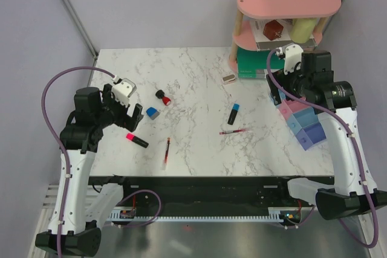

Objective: Sort the stationery into containers
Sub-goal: Pick up the stapler from the center of the board.

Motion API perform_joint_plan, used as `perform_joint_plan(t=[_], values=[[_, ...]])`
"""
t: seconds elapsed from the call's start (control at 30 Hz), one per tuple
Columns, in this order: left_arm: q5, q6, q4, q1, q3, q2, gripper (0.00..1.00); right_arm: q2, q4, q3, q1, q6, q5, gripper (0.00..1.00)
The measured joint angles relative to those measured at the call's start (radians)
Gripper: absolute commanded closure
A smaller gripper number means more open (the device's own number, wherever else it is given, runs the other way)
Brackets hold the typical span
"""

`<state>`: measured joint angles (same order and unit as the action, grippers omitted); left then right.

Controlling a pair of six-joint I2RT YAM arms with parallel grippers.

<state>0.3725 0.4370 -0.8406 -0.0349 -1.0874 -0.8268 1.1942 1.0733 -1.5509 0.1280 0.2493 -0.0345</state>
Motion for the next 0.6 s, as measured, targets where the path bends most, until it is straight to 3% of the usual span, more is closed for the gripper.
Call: perform_joint_plan(t=[0.6], values=[[0.050, 0.026, -0.001, 0.000, 0.000, -0.013, 0.01, -0.009, -0.016, 0.040, 0.011, 0.095, -0.118, 0.02]])
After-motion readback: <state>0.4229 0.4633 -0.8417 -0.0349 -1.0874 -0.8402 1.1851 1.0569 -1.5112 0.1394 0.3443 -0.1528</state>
